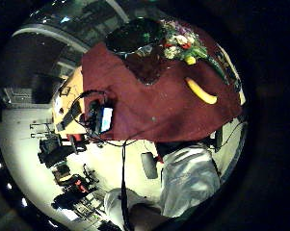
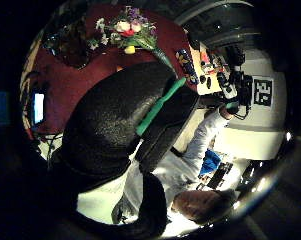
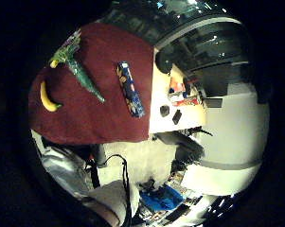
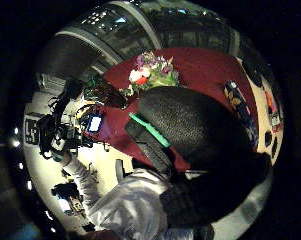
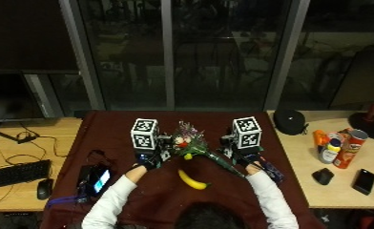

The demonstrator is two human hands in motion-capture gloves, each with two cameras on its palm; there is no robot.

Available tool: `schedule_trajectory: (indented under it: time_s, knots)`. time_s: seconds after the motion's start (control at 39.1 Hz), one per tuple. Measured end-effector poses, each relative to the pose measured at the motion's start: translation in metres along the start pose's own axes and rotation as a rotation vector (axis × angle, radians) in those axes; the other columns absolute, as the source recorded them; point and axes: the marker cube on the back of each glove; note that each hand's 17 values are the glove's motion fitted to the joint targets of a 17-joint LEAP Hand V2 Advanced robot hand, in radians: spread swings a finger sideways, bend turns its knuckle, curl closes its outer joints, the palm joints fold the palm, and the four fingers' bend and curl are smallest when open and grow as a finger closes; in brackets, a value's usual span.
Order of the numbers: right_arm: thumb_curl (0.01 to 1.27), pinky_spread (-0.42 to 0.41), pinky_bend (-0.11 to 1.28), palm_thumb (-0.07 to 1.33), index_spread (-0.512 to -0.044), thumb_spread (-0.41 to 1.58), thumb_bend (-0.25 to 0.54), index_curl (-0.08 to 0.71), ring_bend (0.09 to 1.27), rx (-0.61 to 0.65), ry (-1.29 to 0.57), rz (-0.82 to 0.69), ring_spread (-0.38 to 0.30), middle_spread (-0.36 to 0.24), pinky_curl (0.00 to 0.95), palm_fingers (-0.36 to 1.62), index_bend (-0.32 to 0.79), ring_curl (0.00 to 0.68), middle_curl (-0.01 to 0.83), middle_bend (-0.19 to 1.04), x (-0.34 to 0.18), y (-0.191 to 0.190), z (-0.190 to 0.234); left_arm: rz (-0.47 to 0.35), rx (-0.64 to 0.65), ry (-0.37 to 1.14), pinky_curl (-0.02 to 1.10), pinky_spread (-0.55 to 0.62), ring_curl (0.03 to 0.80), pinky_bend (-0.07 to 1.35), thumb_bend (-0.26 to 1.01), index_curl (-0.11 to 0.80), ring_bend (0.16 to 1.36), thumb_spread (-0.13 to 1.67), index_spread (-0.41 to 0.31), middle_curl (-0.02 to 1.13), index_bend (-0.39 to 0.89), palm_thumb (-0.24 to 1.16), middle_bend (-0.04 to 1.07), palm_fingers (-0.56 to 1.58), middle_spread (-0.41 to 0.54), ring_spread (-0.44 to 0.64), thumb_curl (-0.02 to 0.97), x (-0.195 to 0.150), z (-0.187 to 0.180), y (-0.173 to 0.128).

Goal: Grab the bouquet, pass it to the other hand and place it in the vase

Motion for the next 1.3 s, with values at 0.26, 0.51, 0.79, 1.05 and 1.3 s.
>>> schedule_trajectory:
  time_s: [0.26,0.51,0.79,1.05,1.3]
  knots:
    - [0.10,0.191,0.53,0.23,-0.308,0.86,0.098,0.023,0.49,0.003,-0.016,-0.031,0.081,0.020,0.215,0.15,0.06,0.175,0.154,0.29,0.000,0.001,0.001,-0.017,0.035,-0.047,0.16,0.33,0.199,0.33,-0.02,0.119,0.59,0.78,-0.001,0.12,0.15,0.02,0.17,0.26,0.200,0.25,0.089,0.000,0.007,-0.005]
    - [0.14,0.229,0.59,0.23,-0.335,1.03,0.046,0.024,0.58,-0.098,-0.072,-0.078,0.087,0.025,0.264,0.20,0.02,0.220,0.236,0.38,-0.008,-0.007,-0.004,0.038,0.071,0.052,0.21,0.38,0.226,0.34,-0.02,0.181,0.61,0.93,-0.008,0.17,0.16,0.00,0.18,0.23,0.239,0.29,0.146,0.008,0.020,-0.015]
    - [0.21,0.245,0.75,0.32,-0.276,1.05,0.016,0.010,0.71,-0.133,-0.125,0.028,0.056,0.009,0.334,0.30,0.03,0.288,0.290,0.38,0.024,-0.017,0.003,0.127,0.052,0.090,0.25,0.40,0.243,0.34,-0.02,0.227,0.63,0.99,-0.006,0.21,0.15,0.00,0.18,0.21,0.246,0.30,0.191,0.029,0.038,-0.004]
    - [0.26,0.212,0.82,0.40,-0.292,1.04,-0.008,0.009,0.76,-0.223,-0.158,0.167,0.004,-0.012,0.362,0.37,0.03,0.322,0.332,0.41,0.054,-0.078,0.063,0.144,0.069,0.100,0.27,0.41,0.252,0.33,-0.02,0.255,0.63,1.01,-0.020,0.23,0.16,0.00,0.18,0.20,0.241,0.31,0.220,0.023,0.030,0.004]
    - [0.28,0.163,0.83,0.39,-0.269,1.01,-0.043,0.014,0.79,-0.396,-0.245,0.309,-0.051,-0.031,0.369,0.38,0.03,0.349,0.363,0.41,0.057,-0.094,0.153,0.172,0.007,0.096,0.28,0.41,0.258,0.33,-0.02,0.275,0.63,1.03,-0.025,0.25,0.16,0.00,0.18,0.20,0.240,0.31,0.237,0.020,0.039,0.015]
